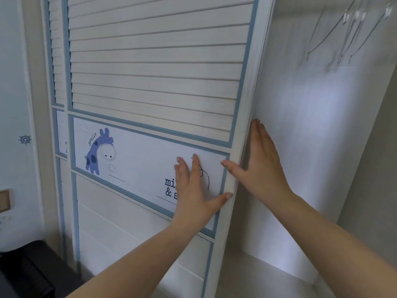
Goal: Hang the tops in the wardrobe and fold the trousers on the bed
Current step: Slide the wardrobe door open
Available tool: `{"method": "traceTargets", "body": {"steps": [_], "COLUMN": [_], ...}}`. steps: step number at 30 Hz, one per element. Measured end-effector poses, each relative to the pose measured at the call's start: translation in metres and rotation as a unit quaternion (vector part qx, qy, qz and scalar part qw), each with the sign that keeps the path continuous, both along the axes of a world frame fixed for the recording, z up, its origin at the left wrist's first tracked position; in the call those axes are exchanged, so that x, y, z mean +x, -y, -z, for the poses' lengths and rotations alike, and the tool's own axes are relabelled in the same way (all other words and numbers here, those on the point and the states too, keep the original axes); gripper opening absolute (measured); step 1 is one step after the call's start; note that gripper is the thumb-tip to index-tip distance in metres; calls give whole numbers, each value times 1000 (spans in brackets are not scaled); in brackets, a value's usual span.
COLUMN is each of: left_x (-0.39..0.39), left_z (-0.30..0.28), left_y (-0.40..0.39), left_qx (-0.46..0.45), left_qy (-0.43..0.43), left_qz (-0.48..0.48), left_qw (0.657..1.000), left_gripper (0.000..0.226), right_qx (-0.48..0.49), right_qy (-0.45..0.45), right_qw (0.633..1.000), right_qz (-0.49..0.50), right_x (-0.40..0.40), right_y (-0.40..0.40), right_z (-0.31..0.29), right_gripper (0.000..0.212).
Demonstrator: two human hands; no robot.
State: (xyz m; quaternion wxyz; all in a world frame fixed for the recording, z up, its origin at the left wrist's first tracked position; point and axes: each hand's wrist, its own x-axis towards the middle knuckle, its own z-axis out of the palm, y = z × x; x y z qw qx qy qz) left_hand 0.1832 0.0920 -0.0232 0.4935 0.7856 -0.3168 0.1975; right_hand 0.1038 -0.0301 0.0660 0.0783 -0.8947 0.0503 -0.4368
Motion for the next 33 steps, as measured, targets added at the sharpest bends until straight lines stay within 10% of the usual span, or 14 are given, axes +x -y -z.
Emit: {"method": "traceTargets", "body": {"steps": [33], "left_x": [88], "left_z": [-14], "left_y": [-70], "left_qx": [91], "left_qy": [-16], "left_qz": [-99], "left_qw": [991], "left_gripper": [91], "right_qx": [158], "right_qy": [-27], "right_qw": [946], "right_qz": [-282], "right_x": [166], "right_y": [-72], "right_z": [13], "right_gripper": [96]}}
